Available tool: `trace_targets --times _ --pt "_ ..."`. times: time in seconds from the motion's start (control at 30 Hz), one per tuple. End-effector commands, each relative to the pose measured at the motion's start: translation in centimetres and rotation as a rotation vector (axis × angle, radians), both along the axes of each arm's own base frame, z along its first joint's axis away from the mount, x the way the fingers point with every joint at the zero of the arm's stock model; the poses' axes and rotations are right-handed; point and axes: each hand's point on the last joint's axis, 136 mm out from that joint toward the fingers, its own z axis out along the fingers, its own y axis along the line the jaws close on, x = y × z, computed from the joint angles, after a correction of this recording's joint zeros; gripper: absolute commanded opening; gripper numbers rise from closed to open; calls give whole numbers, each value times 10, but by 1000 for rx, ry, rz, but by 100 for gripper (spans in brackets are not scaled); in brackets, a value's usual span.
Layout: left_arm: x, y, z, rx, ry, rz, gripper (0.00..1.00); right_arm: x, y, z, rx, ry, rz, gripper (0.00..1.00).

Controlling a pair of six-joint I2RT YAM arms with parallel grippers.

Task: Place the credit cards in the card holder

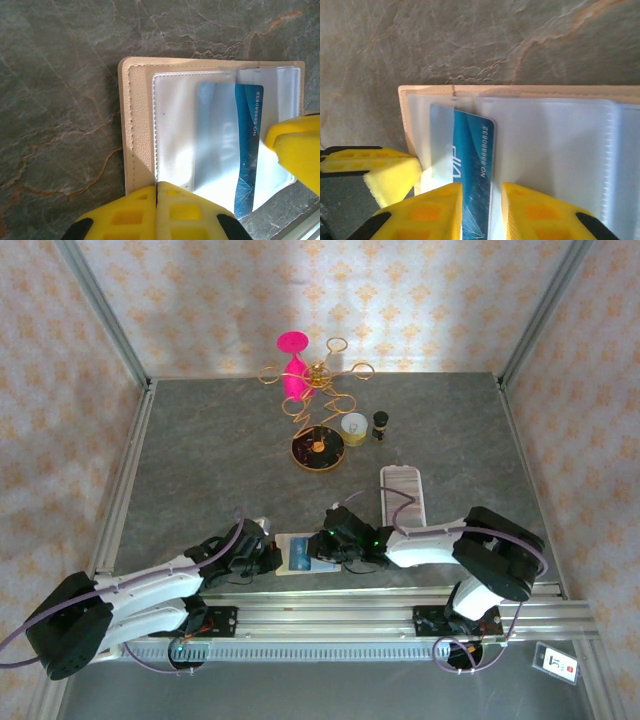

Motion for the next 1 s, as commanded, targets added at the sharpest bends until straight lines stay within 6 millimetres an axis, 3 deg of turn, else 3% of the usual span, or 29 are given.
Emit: trace_targets --times 0.0,0.13,0.3,0.73,0.97 --pt "-7 8 -10 39 20 6 6 8 -5 5 -45 -39 -20 22" --pt "-6 7 -9 36 20 4 6 7 1 0 -64 -33 -1 10" --pt "-7 7 -11 36 24 4 6 7 9 -4 -85 -31 16 4" --pt "-10 10 -17 26 27 14 6 5 27 -9 -57 -10 39 3" --pt "-9 9 -15 19 18 18 7 5 42 -1 -2 -18 61 3"
